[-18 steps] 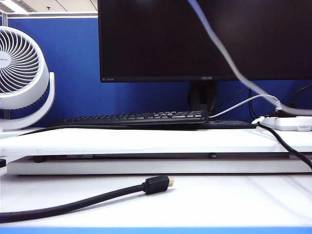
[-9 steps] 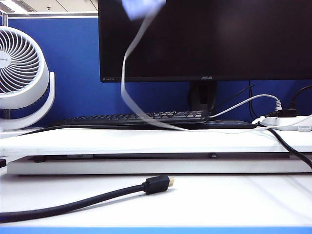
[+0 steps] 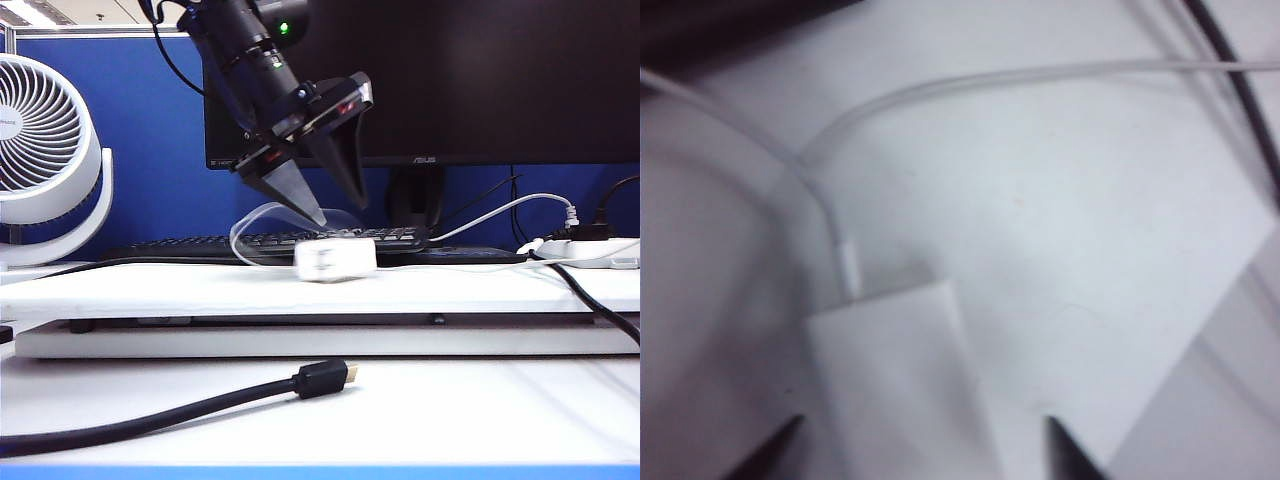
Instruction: Pick up the Type-C charging cable and the charging base, insert one end of the Type-C charger into the corresponding slot on the base, and finally place the plugged-in charger back on the table.
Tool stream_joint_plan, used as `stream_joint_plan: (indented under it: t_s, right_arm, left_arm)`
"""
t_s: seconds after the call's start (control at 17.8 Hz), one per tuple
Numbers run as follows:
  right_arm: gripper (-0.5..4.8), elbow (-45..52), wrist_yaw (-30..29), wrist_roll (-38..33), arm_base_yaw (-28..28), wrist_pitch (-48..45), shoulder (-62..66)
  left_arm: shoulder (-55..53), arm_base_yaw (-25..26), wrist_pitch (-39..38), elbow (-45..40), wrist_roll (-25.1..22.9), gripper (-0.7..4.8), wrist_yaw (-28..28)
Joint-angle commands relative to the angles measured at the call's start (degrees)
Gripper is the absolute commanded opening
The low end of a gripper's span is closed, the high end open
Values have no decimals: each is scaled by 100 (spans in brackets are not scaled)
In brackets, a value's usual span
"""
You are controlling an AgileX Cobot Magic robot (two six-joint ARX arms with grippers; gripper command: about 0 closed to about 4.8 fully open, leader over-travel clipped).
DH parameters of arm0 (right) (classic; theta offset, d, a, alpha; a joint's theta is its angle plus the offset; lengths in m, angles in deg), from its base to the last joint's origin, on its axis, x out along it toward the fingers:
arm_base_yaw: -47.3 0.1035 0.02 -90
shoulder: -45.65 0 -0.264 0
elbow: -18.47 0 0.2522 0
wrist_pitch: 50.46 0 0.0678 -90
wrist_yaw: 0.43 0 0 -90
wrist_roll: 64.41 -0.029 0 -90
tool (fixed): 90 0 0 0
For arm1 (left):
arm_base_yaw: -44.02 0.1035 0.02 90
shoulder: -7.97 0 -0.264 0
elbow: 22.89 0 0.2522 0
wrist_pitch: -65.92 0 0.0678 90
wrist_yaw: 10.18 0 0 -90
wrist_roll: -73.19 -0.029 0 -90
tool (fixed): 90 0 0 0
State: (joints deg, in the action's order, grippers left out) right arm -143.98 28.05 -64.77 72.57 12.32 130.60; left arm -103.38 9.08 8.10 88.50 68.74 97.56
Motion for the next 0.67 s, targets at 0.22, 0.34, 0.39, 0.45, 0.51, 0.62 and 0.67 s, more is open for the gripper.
stream_joint_plan:
  t_s: [0.22, 0.34, 0.39, 0.45, 0.51, 0.62, 0.67]
  right_arm:
    - [322, -9, 686, 46, 2, 197, 0]
    - [252, 0, 885, 46, 2, 286, 17]
    - [193, 0, 964, 63, 0, 334, 24]
    - [133, 0, 1029, 66, 0, 363, 33]
    - [40, 0, 1071, 66, 0, 402, 48]
    - [-5, 0, 1547, 57, 2, 688, 46]
    - [-5, 0, 1869, 59, 2, 968, 39]
  left_arm:
    - [232, -2, -44, 57, 192, 370, -254]
    - [549, -2, 4, 57, 192, 160, -251]
    - [750, 0, 55, 57, 192, 62, -251]
    - [942, 0, 105, 59, 192, 14, -251]
    - [1193, 2, 146, 59, 190, -6, -249]
    - [1703, 0, 219, 61, 184, -6, -214]
    - [1961, 0, 234, 61, 184, -6, -184]
